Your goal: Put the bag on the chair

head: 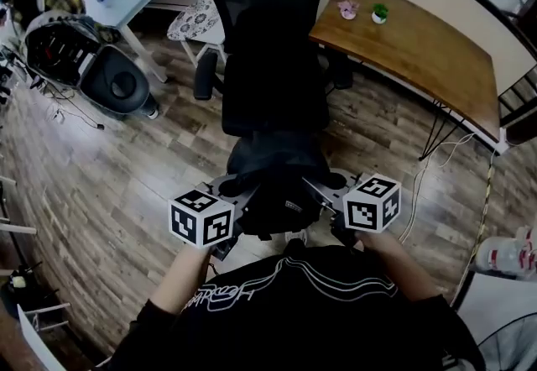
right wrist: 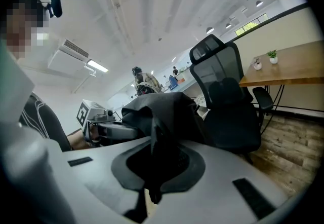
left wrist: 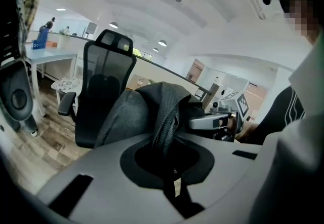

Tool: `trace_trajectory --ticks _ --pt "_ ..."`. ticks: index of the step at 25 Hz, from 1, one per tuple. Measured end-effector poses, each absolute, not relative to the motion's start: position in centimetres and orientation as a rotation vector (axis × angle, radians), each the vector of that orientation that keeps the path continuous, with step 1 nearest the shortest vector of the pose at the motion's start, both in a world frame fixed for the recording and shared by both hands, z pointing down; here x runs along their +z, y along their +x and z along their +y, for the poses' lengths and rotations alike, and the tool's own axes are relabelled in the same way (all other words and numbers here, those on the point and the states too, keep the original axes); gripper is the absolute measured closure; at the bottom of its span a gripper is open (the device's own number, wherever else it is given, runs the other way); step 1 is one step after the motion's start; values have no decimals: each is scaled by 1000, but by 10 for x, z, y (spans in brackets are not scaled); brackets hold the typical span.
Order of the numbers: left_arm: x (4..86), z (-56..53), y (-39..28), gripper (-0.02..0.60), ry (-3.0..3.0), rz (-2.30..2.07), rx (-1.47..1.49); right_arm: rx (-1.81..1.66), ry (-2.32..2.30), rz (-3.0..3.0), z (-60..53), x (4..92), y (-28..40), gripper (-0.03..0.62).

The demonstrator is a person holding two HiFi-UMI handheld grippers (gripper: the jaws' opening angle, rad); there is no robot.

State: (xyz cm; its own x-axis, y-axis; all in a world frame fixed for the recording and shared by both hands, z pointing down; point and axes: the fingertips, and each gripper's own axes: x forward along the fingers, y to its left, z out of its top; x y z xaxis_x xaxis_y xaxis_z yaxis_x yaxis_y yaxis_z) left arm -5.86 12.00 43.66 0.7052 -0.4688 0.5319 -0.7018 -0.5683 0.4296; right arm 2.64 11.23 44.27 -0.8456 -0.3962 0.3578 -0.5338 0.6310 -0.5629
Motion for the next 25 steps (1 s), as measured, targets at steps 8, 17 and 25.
trace_trajectory --ticks 8,17,25 --pt "454 38 -14 546 2288 -834 516 1034 820 -2618 34 458 71 592" --pt "452 -3 4 546 2303 -830 525 1000 860 -2619 -8 454 90 592" --pt "458 -38 -3 546 2311 -828 512 984 881 -2613 -43 459 83 592"
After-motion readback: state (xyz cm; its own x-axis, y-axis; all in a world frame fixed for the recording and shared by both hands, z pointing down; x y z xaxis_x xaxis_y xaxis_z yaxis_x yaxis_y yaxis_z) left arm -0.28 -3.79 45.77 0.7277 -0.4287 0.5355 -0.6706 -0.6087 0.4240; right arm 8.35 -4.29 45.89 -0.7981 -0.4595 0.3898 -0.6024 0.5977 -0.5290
